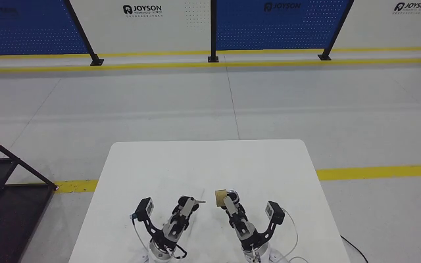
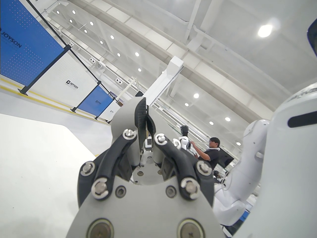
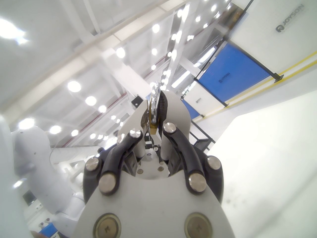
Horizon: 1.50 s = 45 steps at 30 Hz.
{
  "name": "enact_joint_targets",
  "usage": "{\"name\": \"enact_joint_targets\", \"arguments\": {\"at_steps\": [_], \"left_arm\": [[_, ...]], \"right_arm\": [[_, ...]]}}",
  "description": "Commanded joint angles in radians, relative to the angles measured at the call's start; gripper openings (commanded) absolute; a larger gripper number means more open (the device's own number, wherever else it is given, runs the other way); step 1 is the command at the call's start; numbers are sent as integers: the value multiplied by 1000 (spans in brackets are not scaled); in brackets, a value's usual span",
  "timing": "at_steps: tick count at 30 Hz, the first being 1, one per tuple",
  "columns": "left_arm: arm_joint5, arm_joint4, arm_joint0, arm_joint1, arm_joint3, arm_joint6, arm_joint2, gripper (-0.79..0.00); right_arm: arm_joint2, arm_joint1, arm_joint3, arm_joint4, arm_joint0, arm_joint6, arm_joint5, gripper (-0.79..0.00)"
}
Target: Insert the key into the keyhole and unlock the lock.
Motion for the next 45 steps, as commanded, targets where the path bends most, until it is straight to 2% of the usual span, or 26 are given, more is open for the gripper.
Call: {"name": "enact_joint_targets", "arguments": {"at_steps": [1, 15, 45], "left_arm": [[4, 16, -5, -6, 8, 20, 9, -785], [31, 94, -39, -41, 46, 117, 67, -785], [52, 136, -67, -77, 92, 182, 94, -785]], "right_arm": [[0, 0, 0, 0, 0, 0, 0, -785], [0, 0, 0, 0, 0, 0, 0, -785], [0, 0, 0, 0, 0, 0, 0, -785]]}}
